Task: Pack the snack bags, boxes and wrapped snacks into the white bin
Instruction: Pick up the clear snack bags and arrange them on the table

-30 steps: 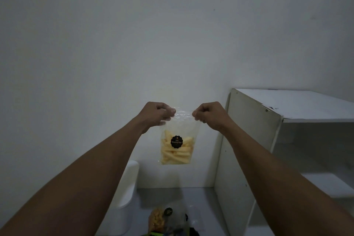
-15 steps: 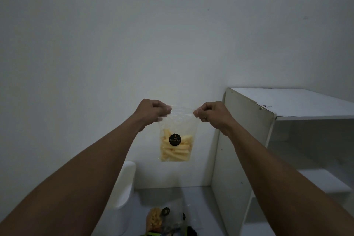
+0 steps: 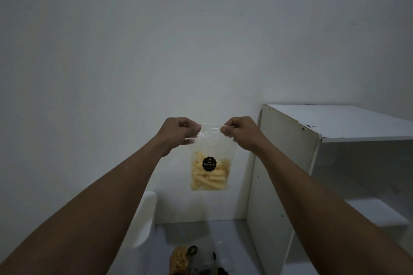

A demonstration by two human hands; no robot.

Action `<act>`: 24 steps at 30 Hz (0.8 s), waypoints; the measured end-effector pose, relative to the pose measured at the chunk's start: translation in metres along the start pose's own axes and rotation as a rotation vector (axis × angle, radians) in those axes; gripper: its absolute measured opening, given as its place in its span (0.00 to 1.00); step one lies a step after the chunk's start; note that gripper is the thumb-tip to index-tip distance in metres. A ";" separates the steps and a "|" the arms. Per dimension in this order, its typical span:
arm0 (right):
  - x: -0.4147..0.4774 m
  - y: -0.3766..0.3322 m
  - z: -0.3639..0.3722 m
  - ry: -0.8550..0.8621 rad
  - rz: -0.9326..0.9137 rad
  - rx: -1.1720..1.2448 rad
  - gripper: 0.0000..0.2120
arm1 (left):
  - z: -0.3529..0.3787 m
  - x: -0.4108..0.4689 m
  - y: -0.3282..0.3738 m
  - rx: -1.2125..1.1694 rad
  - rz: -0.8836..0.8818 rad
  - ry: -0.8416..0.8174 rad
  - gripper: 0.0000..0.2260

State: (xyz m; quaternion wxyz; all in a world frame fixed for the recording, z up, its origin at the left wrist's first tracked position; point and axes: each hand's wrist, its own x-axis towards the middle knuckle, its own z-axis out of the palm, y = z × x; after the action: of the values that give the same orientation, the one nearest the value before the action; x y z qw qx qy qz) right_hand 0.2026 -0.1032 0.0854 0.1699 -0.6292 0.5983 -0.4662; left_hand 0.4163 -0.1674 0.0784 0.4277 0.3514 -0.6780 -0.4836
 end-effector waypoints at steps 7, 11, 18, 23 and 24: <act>0.002 -0.005 0.007 -0.075 -0.009 -0.041 0.07 | -0.003 0.008 -0.005 0.162 0.070 0.147 0.04; 0.005 -0.007 0.007 -0.048 -0.013 -0.094 0.05 | 0.001 0.007 0.000 0.114 0.034 0.014 0.04; 0.007 -0.005 0.006 -0.104 -0.043 -0.076 0.04 | 0.009 0.010 -0.004 0.212 0.078 0.020 0.05; 0.003 0.001 0.004 -0.208 0.006 -0.026 0.08 | 0.000 0.012 -0.004 0.242 0.064 0.012 0.02; 0.003 0.003 0.003 -0.207 -0.002 -0.020 0.08 | -0.001 0.011 -0.004 0.236 0.050 -0.010 0.02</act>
State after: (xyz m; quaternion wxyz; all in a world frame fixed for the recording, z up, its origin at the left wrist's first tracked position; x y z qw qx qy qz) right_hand 0.2030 -0.1074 0.0829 0.2239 -0.6761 0.5817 -0.3929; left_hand 0.4133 -0.1786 0.0776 0.3920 0.3799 -0.7410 -0.3911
